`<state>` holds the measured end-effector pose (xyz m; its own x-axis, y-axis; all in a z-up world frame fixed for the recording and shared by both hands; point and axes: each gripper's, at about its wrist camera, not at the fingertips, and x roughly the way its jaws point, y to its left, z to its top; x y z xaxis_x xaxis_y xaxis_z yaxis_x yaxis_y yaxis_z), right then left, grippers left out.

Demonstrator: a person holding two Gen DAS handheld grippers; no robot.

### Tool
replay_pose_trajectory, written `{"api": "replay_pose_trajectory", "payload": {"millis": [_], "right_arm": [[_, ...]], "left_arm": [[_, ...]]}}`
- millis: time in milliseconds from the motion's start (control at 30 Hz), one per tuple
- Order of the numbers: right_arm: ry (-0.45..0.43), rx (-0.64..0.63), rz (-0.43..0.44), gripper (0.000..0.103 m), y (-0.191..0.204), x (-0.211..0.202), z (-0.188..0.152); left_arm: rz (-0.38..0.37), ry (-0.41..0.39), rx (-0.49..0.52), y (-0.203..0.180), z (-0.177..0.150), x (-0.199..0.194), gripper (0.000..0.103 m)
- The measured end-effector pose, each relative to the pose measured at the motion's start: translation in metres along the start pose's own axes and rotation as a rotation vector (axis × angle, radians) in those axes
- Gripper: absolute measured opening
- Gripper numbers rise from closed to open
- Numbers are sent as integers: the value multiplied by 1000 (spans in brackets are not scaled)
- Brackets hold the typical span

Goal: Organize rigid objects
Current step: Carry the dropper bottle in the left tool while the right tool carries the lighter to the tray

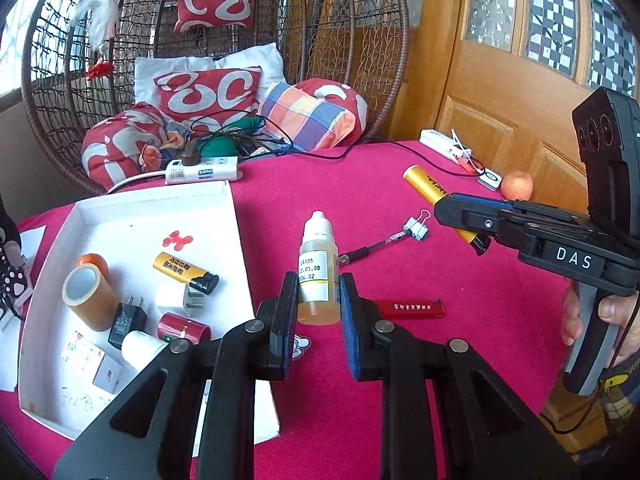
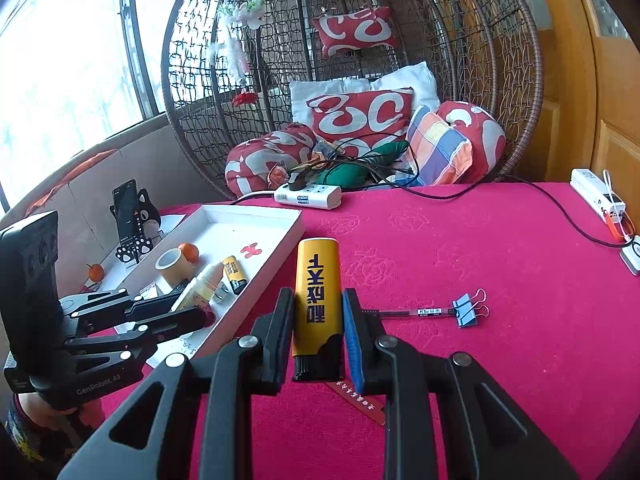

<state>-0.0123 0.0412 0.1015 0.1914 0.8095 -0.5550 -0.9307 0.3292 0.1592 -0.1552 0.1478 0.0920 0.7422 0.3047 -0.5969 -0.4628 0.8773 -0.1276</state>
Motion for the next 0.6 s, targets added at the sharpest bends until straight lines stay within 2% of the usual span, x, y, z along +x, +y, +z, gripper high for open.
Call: {"api": "replay_pose_trajectory", "payload": {"millis": [600], "right_arm": [[26,-35,45,23,37,17,8]], "left_arm": [[49,-35,-95,44,-11,-20,19]]}}
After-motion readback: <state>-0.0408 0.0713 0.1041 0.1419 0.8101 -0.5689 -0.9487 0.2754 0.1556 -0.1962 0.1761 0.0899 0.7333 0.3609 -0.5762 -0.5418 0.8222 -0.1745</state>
